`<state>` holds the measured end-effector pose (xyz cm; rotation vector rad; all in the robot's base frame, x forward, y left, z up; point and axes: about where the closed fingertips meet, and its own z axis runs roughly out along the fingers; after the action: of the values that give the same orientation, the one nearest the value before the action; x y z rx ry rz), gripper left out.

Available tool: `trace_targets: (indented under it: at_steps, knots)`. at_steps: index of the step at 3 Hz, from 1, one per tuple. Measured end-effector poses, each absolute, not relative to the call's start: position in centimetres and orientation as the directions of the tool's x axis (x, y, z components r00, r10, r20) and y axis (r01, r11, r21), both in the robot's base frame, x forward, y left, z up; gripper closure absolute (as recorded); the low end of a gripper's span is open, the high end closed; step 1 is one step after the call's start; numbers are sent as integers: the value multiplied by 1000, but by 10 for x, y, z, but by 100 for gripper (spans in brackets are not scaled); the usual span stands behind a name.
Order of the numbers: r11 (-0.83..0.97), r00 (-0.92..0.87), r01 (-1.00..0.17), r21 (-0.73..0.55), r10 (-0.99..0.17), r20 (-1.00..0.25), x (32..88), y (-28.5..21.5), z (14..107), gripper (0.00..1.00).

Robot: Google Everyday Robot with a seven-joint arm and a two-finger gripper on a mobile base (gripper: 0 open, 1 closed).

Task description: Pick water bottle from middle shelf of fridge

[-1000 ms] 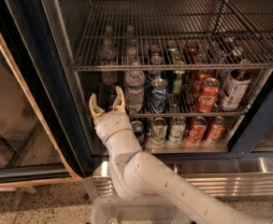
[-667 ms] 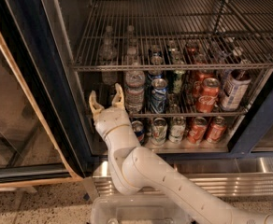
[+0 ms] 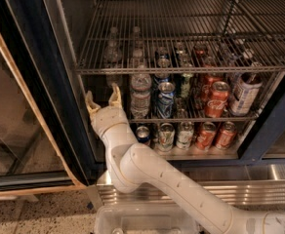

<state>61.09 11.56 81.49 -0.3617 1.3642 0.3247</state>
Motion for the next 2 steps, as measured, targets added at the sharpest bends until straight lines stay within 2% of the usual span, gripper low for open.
trace_targets:
  at_steps: [2]
  knots:
    - [905,189,-421,-62,21,-982,633,126,813,22]
